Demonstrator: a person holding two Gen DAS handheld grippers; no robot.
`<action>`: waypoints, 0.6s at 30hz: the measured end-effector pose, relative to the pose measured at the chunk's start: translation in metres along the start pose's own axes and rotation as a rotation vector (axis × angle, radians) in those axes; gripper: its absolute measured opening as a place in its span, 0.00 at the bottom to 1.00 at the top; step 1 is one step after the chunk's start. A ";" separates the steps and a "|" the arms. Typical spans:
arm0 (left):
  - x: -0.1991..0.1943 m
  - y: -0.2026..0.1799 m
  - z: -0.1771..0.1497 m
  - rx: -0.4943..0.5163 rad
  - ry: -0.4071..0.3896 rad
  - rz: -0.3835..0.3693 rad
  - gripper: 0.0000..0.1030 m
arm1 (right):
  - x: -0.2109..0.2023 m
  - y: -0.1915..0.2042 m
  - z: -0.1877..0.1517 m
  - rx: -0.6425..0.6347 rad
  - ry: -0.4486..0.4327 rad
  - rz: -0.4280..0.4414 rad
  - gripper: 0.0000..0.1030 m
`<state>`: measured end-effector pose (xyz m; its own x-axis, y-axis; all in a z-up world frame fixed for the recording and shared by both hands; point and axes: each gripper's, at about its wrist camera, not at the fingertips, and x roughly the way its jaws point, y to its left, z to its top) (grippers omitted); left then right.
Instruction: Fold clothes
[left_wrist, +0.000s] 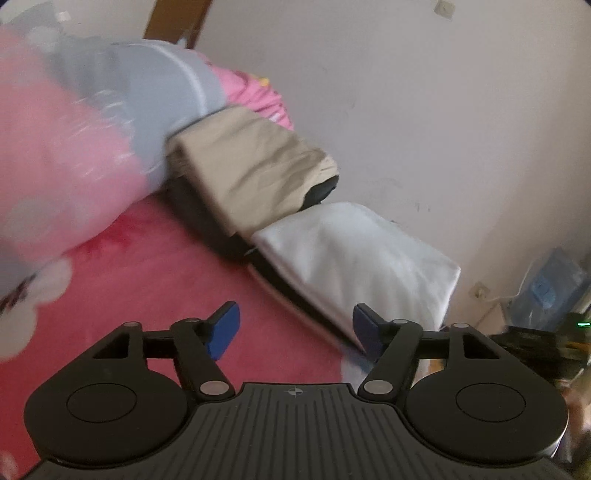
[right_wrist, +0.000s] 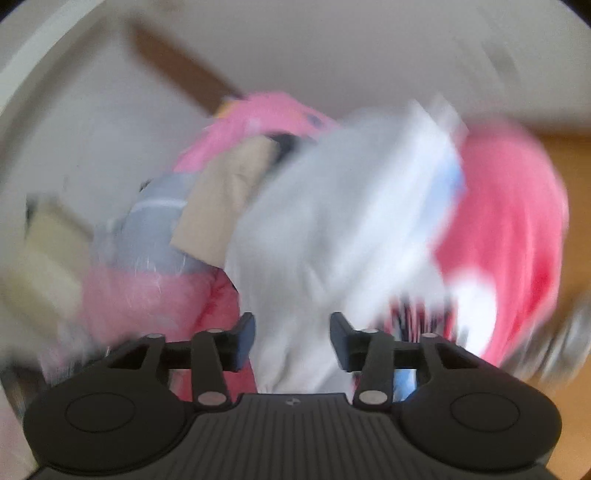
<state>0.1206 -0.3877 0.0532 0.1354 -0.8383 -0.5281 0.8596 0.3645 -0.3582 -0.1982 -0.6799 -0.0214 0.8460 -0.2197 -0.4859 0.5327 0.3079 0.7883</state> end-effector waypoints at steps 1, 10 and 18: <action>-0.006 0.004 -0.008 -0.012 -0.006 0.002 0.67 | 0.010 -0.008 -0.002 0.051 0.018 0.004 0.48; -0.044 0.012 -0.058 -0.108 -0.032 0.073 0.76 | 0.020 0.012 -0.016 0.068 -0.007 -0.062 0.49; -0.098 -0.019 -0.069 -0.025 -0.052 -0.011 1.00 | -0.059 0.071 -0.099 -0.166 -0.031 -0.110 0.54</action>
<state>0.0573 -0.2843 0.0583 0.1518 -0.8623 -0.4831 0.8485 0.3644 -0.3838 -0.2073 -0.5533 0.0259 0.7825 -0.2884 -0.5518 0.6208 0.4281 0.6567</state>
